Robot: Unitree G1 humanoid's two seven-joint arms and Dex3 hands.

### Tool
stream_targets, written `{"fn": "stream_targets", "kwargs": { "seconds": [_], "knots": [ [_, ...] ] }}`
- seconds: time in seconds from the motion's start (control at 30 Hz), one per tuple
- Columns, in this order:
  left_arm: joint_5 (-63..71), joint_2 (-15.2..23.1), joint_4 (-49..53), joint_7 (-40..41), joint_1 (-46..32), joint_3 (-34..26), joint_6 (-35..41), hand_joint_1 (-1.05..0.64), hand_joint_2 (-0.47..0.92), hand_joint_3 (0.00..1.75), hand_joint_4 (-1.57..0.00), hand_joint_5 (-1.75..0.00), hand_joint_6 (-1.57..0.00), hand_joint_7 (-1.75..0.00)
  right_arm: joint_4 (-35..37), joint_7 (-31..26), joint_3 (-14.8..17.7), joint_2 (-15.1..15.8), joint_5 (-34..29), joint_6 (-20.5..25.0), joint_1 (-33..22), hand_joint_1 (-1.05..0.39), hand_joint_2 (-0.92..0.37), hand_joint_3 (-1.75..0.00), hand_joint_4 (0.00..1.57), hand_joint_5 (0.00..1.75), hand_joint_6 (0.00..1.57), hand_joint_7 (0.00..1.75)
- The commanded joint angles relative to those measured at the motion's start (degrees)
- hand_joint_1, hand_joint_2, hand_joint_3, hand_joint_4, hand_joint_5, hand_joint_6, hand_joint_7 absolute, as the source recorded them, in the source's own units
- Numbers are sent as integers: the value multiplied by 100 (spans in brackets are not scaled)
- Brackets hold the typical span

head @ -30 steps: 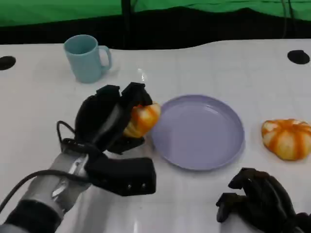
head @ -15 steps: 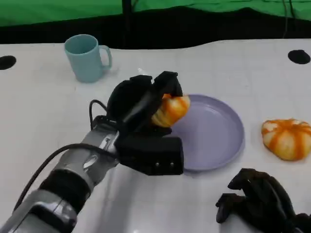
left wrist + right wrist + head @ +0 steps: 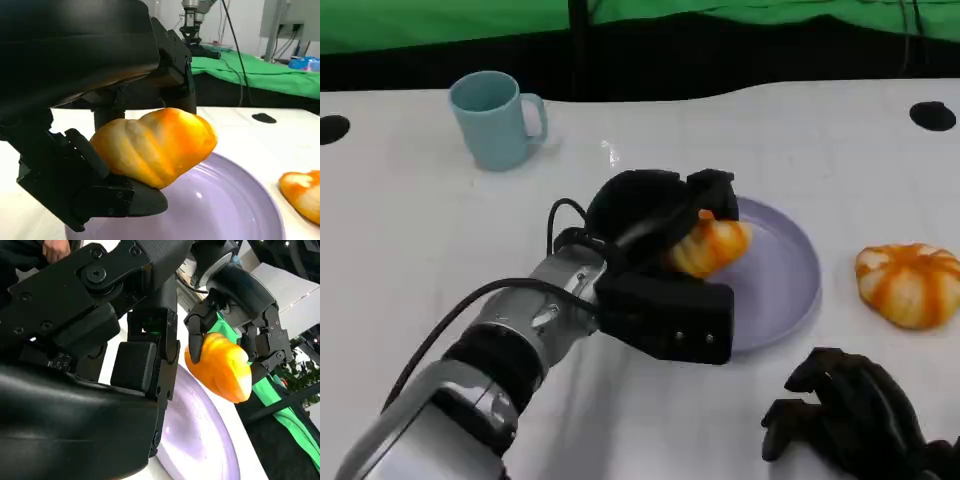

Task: Grasp the bread from the table and place it into the plate.

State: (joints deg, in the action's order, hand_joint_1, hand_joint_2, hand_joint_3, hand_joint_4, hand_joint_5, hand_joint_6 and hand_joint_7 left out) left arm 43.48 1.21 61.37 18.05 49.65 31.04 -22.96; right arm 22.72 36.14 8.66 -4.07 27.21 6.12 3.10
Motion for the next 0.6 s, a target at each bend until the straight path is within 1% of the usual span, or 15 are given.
{"fn": "stream_targets", "kwargs": {
  "seconds": [0.03,0.07,0.1,0.13,0.23,0.6],
  "knots": [
    [-297,39,167,-691,329,-70,-54,-26,73,81,-74,-175,-68,-131,-58,-12,-15,-21,22,-20,-53,-105,-71,0,157,74,157,39],
    [-338,43,189,-792,359,-75,-73,-28,80,66,-68,-167,-68,-112,-71,-17,-28,-26,4,-43,-64,-105,-71,-1,157,74,157,39],
    [-371,46,203,-868,379,-77,-86,-28,87,53,-65,-163,-70,-101,-79,-20,-37,-30,-8,-58,-71,-105,-72,-1,157,74,157,39],
    [-397,49,208,-913,390,-74,-91,-28,89,48,-64,-162,-70,-97,-84,-22,-43,-31,-14,-66,-76,-105,-72,-1,157,74,157,39],
    [-441,57,206,-943,398,-52,-88,-29,92,43,-63,-161,-71,-93,-88,-27,-49,-29,-11,-68,-79,-105,-72,-1,157,75,157,39],
    [-455,60,206,-953,401,-45,-87,-29,92,42,-63,-161,-71,-93,-91,-34,-61,-23,-2,-71,-81,-105,-72,-1,157,75,157,39]
  ]
}}
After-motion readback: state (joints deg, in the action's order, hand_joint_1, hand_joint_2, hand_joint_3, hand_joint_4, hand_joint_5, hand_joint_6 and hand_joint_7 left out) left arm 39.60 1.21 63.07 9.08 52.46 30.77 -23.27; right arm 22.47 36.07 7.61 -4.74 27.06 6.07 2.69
